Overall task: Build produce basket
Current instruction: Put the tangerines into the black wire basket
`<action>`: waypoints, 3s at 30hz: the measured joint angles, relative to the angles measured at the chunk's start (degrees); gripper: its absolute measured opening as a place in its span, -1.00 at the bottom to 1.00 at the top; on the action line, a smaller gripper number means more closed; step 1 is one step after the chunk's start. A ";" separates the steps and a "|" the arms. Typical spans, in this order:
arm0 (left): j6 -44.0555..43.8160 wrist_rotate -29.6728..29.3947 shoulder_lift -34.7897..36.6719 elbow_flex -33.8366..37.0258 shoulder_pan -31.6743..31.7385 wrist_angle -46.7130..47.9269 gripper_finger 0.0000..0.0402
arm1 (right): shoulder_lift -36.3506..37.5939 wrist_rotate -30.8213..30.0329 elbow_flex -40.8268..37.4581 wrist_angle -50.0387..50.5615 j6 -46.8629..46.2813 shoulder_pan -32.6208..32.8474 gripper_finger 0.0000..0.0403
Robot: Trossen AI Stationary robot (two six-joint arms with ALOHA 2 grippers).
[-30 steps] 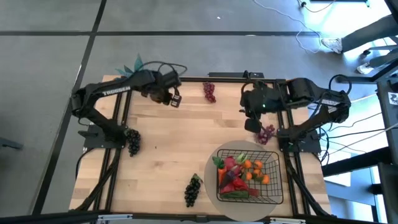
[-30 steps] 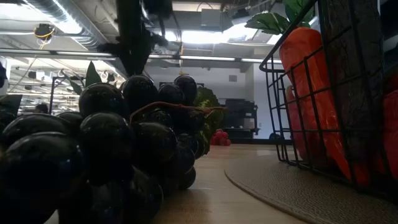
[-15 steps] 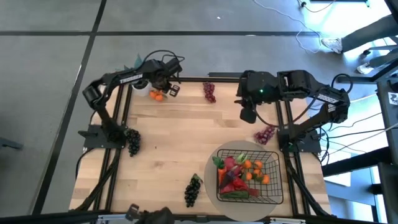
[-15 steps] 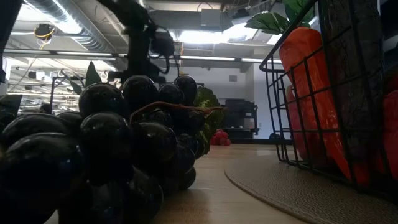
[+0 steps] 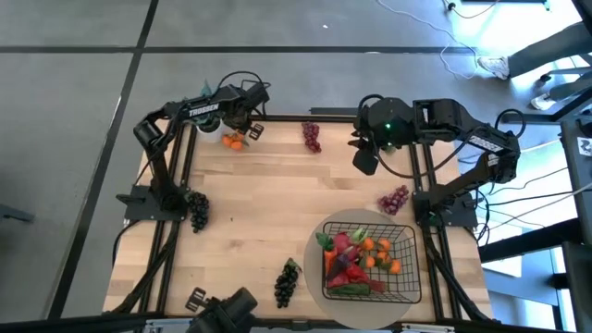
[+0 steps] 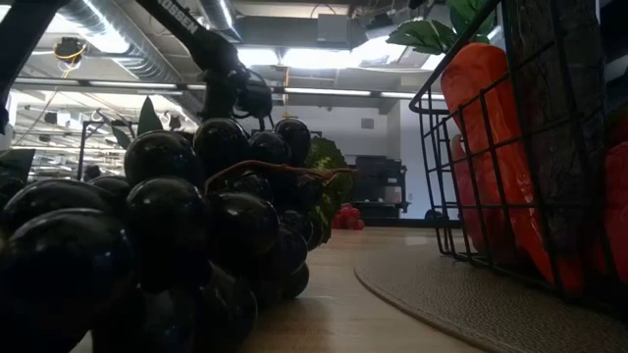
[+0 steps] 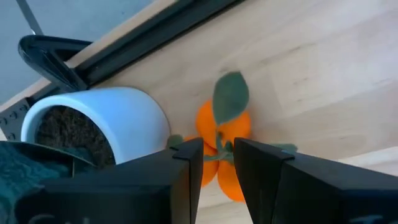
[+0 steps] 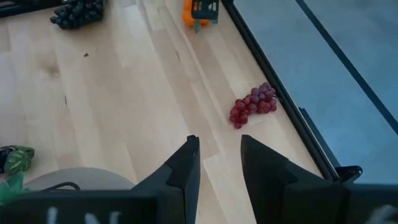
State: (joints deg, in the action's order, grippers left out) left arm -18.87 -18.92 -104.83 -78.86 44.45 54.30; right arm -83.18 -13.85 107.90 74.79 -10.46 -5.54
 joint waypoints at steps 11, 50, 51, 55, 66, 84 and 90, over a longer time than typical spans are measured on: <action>-0.25 0.56 -0.01 0.67 -0.34 0.02 -0.61 | 0.00 0.00 0.00 -0.32 0.00 0.02 -0.49; 8.13 9.42 2.74 1.89 -3.07 -2.00 -1.00 | 0.00 0.85 -0.02 3.33 0.44 0.02 -0.49; 8.24 9.80 3.51 1.89 -3.77 -1.98 -1.00 | 0.00 1.60 -0.02 3.35 0.55 0.02 -0.49; 8.30 9.71 6.60 1.87 -6.49 -1.99 -1.00 | 0.00 3.48 -0.02 3.36 2.21 0.08 -0.49; 8.55 10.41 11.18 1.69 -11.82 -0.82 -1.00 | 0.00 3.58 -0.02 4.54 3.48 0.07 -0.49; 16.43 13.09 14.31 -23.86 -34.02 -1.16 -1.00 | 7.64 10.71 -1.49 10.87 1.65 1.52 -0.49; 18.01 14.81 14.17 -25.67 -41.81 -9.62 -1.00 | 13.84 10.60 -8.35 7.55 -1.26 5.95 -0.49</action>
State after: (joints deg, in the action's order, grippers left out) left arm -0.86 -4.10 -90.66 -104.53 2.64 44.69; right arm -69.33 -3.25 99.55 82.34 -11.72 0.41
